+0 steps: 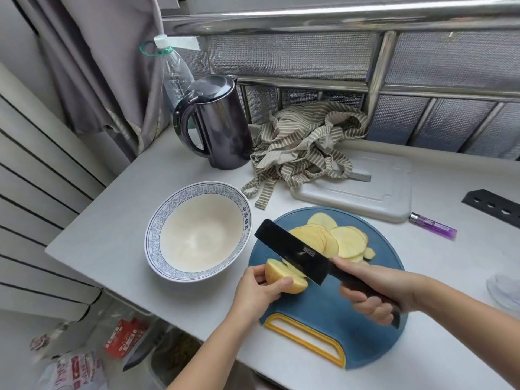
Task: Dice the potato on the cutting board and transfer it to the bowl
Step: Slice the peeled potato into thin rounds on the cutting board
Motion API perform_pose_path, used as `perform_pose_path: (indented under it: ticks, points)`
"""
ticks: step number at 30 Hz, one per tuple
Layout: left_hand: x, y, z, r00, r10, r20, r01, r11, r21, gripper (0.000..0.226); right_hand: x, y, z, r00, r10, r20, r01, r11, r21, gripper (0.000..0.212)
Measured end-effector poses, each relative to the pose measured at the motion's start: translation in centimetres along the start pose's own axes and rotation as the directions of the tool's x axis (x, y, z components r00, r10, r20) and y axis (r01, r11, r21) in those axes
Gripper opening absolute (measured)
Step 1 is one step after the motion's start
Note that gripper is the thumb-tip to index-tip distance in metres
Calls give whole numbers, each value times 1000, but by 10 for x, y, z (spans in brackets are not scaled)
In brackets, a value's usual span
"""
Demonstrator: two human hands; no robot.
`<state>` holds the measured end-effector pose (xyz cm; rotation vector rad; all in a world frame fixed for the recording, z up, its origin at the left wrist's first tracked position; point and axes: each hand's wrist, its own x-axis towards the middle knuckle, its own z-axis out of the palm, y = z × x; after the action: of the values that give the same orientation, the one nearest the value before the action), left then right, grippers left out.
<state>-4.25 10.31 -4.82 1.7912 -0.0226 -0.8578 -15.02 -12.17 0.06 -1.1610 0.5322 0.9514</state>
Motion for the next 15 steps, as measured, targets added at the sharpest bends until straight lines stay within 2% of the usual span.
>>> perform_pose_path:
  ticks: [2, 4, 7, 10, 15]
  points:
    - [0, -1, -1, 1000, 25, -1, -25, 1000, 5, 86, -7, 2, 12, 972, -119, -202, 57, 956, -288, 67]
    - [-1, -2, -2, 998, 66, 3, -66, 997, 40, 91, -14, 9, 21, 914, -261, -311, 69, 855, -514, 69]
    - [-4, -2, -3, 995, 95, 10, -96, 993, 68, 79, -19, 24, 26, 836, -382, -393, 85, 798, -596, 56]
    - [-3, -3, -2, 993, 114, -22, -113, 992, 56, 70, -17, 34, 26, 773, -499, -392, 71, 682, -728, 49]
    - [-3, -1, 8, 994, 93, -65, -93, 996, 9, 70, -15, 38, 24, 737, -564, -371, 44, 589, -807, 33]
